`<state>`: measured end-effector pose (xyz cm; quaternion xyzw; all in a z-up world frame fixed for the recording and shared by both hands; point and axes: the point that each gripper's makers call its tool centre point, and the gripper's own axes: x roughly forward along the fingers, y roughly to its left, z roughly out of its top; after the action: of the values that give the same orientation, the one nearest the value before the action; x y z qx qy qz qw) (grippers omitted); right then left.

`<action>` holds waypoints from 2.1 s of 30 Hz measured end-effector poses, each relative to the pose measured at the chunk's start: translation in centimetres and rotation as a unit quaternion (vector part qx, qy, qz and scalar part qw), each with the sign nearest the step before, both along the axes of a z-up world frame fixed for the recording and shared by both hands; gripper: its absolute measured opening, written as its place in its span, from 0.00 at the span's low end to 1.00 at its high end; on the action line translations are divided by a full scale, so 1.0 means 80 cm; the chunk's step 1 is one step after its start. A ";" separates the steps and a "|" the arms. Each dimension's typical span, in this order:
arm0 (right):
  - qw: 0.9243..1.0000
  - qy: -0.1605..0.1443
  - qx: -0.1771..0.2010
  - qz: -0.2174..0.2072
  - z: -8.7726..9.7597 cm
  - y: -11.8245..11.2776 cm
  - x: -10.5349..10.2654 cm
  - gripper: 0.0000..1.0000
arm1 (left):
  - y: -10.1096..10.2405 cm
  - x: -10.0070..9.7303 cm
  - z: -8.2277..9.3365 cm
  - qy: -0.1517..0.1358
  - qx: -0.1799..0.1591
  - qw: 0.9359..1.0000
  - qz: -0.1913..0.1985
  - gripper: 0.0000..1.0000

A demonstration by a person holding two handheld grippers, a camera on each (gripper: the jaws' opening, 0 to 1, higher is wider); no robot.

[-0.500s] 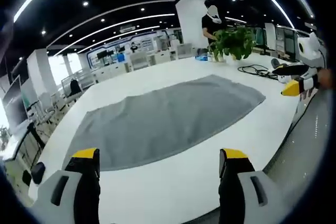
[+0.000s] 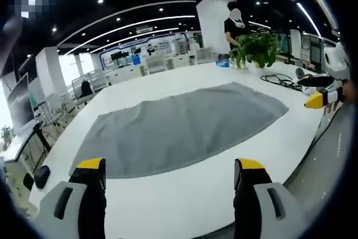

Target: Fold the towel on the table until its edges align and the towel forms a compact rectangular stack.

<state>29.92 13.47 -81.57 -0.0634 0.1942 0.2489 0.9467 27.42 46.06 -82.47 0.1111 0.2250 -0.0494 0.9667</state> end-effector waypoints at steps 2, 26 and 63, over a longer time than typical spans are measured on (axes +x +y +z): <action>1.000 0.003 0.001 -0.001 -0.001 0.000 -0.001 0.99 | -0.001 -0.001 0.000 0.001 0.004 1.000 -0.001 0.98; 1.000 0.009 0.005 -0.020 -0.002 -0.007 0.001 0.99 | 0.004 -0.004 -0.007 0.019 0.019 1.000 0.003 0.96; 0.999 0.008 -0.007 -0.033 -0.003 -0.016 0.006 0.99 | 0.004 0.000 -0.007 0.019 0.030 0.999 -0.003 0.94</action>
<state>30.39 12.17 -81.78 -0.0619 0.2055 0.2162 0.9525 27.44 46.40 -83.07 0.1395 0.2441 -0.0475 0.9585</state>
